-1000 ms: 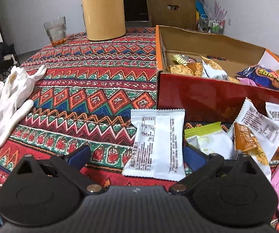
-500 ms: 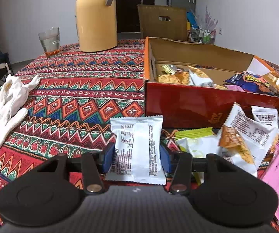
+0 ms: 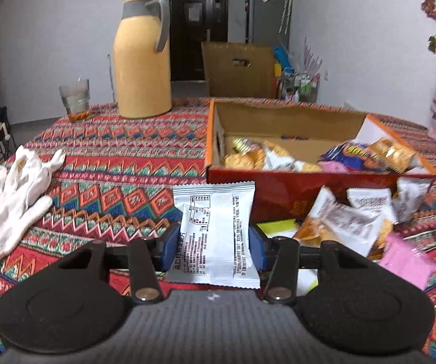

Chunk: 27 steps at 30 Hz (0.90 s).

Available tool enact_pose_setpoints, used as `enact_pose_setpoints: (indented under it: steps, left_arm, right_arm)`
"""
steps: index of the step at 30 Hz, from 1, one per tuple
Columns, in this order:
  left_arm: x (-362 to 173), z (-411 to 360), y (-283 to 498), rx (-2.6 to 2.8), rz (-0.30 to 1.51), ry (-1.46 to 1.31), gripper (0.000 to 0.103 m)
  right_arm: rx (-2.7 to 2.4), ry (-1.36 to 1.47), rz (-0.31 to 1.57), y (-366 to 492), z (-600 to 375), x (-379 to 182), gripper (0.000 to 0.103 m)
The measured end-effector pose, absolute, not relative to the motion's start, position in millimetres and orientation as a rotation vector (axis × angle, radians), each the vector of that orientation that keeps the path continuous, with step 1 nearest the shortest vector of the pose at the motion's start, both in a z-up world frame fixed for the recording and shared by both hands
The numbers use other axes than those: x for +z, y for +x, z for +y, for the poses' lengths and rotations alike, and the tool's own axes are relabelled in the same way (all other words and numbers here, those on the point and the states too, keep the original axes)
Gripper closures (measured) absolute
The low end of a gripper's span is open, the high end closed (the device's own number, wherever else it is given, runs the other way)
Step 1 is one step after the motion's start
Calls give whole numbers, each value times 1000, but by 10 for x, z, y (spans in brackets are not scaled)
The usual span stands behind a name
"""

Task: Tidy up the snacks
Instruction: 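Lower both held packets into the cardboard box and open both grippers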

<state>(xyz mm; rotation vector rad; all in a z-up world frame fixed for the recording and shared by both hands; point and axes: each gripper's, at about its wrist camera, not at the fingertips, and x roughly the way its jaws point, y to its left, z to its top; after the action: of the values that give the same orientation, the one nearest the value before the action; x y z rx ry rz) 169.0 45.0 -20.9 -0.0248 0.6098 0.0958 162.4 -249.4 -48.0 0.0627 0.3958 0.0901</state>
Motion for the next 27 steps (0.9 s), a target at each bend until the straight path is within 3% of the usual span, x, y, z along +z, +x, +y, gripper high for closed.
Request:
enact_pose_setpoints:
  steps: [15, 20, 27]
  left_arm:
    - [284, 215, 1891, 53, 500, -41, 54]
    - [184, 364, 1871, 81, 535, -28, 30]
    - [-183, 546, 1872, 73, 686, 23, 21]
  right_arm:
    - [201, 39, 304, 1977, -2123, 84, 87]
    - [226, 40, 313, 1967, -2087, 57, 87]
    - [222, 53, 328, 1889, -2152, -32, 87]
